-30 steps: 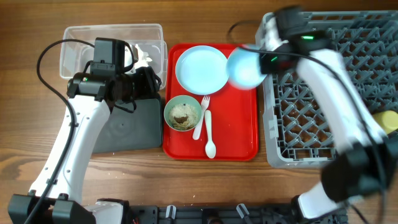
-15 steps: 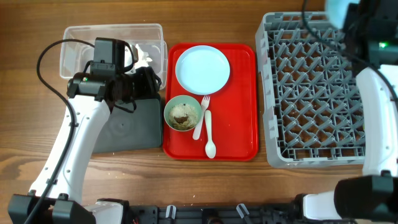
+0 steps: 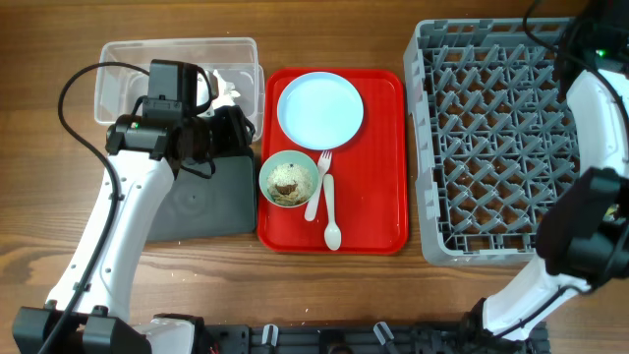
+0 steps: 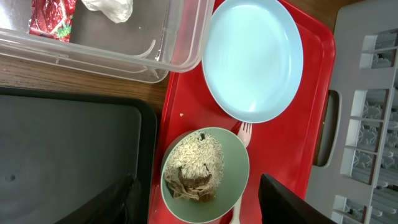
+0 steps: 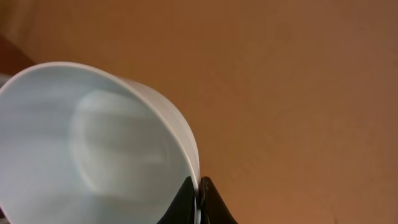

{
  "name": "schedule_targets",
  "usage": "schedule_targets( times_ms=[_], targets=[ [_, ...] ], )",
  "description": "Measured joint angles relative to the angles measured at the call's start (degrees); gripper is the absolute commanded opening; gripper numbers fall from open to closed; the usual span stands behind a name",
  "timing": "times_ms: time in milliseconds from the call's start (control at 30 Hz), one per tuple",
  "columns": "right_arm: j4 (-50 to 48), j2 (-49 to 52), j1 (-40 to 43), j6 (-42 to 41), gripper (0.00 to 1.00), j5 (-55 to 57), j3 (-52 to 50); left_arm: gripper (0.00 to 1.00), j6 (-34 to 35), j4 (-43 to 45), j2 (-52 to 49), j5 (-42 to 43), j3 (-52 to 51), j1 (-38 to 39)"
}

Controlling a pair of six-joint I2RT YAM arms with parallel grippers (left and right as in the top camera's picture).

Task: Sort waste into correct bins and load items into the dishwasher rack
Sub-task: 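Reach the right gripper to the light-blue plate and grasp its edge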

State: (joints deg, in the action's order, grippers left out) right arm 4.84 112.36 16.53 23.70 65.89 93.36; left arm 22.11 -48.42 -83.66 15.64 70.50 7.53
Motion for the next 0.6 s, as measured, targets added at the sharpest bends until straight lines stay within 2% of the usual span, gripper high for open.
schedule_targets(
  times_ms=[133,233,400,600],
  targets=[
    [0.6,3.7,0.8,0.0,0.04,1.8,0.0,0.62,0.0,0.0,0.0,0.0,0.0,0.0],
    [4.7,5.7,0.5,-1.8,0.04,1.6,0.0,0.62,0.0,0.0,0.0,0.0,0.0,0.0],
    [14.2,7.1,-0.8,-9.0,0.04,0.2,-0.1,0.62,0.0,0.0,0.0,0.0,0.0,0.0],
    [19.4,7.2,-2.0,-15.6,0.04,-4.2,-0.1,0.62,0.0,0.0,0.0,0.0,0.0,0.0]
  ],
)
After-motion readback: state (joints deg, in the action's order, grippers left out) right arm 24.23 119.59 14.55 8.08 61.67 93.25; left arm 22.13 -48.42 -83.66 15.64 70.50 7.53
